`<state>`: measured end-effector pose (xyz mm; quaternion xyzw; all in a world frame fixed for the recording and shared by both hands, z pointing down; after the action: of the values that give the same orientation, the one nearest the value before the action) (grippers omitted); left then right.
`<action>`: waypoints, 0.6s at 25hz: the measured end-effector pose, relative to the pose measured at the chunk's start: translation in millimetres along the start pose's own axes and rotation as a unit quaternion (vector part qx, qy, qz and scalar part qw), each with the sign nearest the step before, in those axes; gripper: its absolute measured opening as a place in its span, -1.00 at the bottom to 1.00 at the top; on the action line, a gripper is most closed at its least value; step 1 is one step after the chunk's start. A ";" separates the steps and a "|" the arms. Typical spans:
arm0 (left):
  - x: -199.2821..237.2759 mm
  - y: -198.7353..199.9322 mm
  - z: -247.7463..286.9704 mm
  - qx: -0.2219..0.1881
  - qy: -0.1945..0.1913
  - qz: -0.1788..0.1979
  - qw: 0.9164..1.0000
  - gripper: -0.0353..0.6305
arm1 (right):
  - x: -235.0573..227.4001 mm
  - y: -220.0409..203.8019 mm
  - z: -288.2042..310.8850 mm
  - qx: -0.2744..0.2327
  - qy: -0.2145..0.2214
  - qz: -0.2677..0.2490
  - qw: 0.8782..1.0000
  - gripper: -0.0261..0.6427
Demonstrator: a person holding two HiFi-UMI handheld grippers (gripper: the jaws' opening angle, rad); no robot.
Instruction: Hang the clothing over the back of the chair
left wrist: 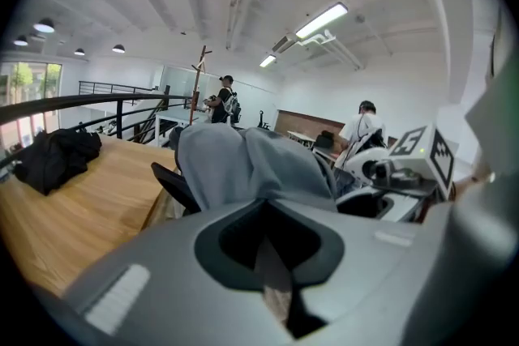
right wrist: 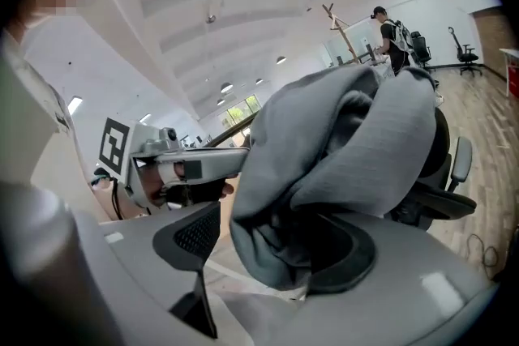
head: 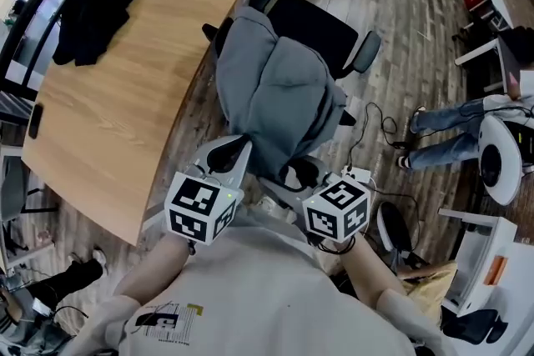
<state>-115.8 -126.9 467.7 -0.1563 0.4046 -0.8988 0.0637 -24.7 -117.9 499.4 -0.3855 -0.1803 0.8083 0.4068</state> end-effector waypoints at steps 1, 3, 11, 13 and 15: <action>1.7 3.4 -0.6 -0.001 0.004 0.003 1.000 -0.88 | 1.5 4.1 -5.0 -0.006 0.006 0.004 1.000 0.05; 4.1 12.6 -3.6 -0.008 0.004 0.008 1.000 -0.88 | 2.9 14.6 -15.3 -0.022 0.014 0.016 1.000 0.12; -7.0 52.6 -11.5 -0.039 -0.025 0.029 0.999 -0.88 | 4.9 31.1 -39.1 -0.039 -0.022 0.004 0.999 0.10; -15.4 60.6 -11.2 -0.044 -0.037 0.034 0.998 -0.88 | 5.8 29.9 -46.9 -0.034 -0.029 0.001 0.999 0.10; -23.0 68.6 -10.6 -0.048 -0.047 0.042 0.997 -0.88 | 5.8 30.5 -56.4 -0.034 -0.037 -0.001 0.999 0.09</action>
<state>-98.4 -159.5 404.6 -0.1837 0.4501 -0.8666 0.1127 0.6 -132.9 442.2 -0.3685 -0.2227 0.8152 0.3875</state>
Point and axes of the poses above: the fingertips, and each gripper's own axes: z forward along the fingers, x to its left, y out of its top, the point moved 3 cm from there along -z, backward along the fingers, and after that the axes turned 11 degrees about x, right-handed, at the moved point
